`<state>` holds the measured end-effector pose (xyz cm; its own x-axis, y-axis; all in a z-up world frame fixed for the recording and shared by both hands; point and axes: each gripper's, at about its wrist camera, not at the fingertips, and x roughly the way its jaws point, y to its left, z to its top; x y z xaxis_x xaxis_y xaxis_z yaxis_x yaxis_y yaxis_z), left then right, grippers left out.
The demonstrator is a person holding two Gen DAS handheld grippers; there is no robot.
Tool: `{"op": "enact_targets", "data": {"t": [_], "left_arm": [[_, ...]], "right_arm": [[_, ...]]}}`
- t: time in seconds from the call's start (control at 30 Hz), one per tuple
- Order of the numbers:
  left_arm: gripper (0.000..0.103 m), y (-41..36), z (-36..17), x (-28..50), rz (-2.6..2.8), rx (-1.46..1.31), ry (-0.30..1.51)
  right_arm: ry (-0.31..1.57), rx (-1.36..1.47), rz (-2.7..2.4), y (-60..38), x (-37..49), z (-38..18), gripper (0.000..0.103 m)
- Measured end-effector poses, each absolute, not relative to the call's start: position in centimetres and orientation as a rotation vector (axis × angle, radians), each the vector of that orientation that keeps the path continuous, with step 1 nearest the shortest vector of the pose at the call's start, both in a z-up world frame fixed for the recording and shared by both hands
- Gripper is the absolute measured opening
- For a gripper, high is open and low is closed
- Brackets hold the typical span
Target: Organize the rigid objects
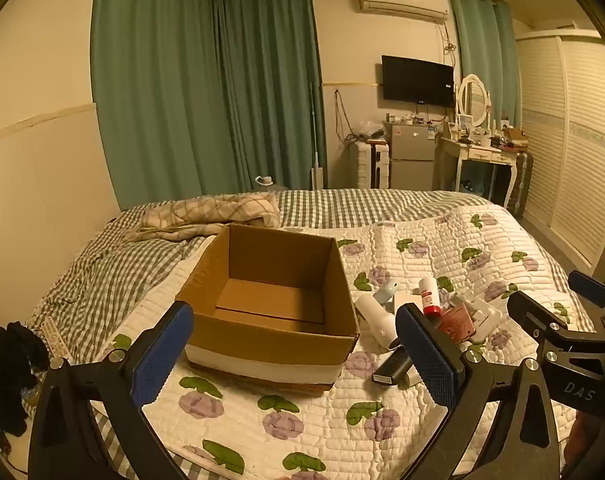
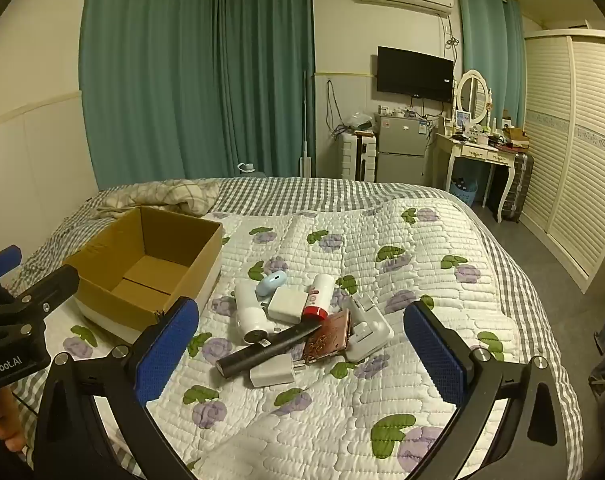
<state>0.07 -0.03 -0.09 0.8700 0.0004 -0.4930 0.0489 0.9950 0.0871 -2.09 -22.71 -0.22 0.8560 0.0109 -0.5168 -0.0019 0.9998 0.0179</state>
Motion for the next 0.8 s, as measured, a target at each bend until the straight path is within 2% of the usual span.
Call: {"op": "enact_targets", "data": {"t": [0.8], "left_arm": [[0.103, -0.07, 0.37, -0.01, -0.021, 0.097, 0.512]], "right_arm": [[0.544, 0.024, 0.010, -22.52, -2.19, -0.24, 0.103]]}}
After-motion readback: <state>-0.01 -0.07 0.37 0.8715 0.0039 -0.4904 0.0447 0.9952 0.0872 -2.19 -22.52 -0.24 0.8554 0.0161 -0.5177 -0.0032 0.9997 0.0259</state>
